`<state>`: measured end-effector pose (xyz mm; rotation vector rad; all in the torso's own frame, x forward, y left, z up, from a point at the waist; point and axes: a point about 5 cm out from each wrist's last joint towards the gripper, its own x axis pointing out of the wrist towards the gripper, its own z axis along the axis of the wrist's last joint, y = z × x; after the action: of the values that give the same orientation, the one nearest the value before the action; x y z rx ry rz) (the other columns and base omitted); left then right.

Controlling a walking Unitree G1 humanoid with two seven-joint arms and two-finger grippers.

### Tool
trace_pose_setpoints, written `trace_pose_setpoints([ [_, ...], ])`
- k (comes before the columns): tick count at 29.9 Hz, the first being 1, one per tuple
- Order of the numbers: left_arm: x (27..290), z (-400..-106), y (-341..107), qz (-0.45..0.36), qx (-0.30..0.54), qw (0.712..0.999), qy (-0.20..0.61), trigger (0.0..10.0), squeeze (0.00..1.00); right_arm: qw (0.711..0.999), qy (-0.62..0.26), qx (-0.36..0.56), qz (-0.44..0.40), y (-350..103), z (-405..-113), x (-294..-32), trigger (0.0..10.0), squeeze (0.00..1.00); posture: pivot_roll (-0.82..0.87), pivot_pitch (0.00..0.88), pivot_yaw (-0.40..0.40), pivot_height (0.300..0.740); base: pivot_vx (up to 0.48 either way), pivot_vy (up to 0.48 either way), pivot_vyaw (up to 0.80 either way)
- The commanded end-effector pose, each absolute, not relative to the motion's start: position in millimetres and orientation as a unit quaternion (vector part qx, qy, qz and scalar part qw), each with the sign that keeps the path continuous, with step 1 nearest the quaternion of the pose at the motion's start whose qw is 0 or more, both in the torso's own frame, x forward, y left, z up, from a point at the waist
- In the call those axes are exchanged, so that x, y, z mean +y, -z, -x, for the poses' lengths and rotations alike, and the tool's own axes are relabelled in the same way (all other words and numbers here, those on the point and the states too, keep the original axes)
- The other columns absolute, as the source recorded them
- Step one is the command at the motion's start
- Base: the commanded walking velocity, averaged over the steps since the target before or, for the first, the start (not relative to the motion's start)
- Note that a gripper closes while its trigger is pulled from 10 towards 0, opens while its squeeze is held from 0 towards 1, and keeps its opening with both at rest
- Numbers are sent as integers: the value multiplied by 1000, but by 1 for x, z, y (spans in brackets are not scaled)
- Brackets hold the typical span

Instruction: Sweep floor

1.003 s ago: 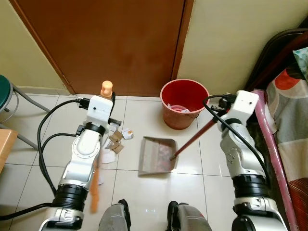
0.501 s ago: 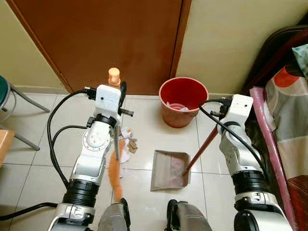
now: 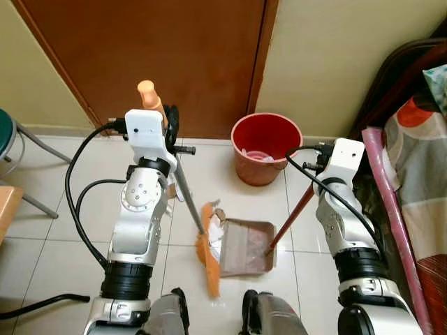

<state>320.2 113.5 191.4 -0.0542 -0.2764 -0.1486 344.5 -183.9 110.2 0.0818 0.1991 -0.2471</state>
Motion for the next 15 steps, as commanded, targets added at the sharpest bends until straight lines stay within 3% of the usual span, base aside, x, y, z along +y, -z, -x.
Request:
trace_pose_setpoints([
  [1, 111, -317, -211, 61, -173, 980, 77, 10000, 0, 984, 121, 124, -42, -98, -341, -182, 10000, 0, 0, 214, -28, 740, 0, 0, 0],
  [15, 120, -322, -239, 149, -197, 968, 52, 10000, 0, 984, 120, 125, -46, -95, -342, -181, 10000, 0, -3, 200, -24, 740, 0, 0, 0],
])
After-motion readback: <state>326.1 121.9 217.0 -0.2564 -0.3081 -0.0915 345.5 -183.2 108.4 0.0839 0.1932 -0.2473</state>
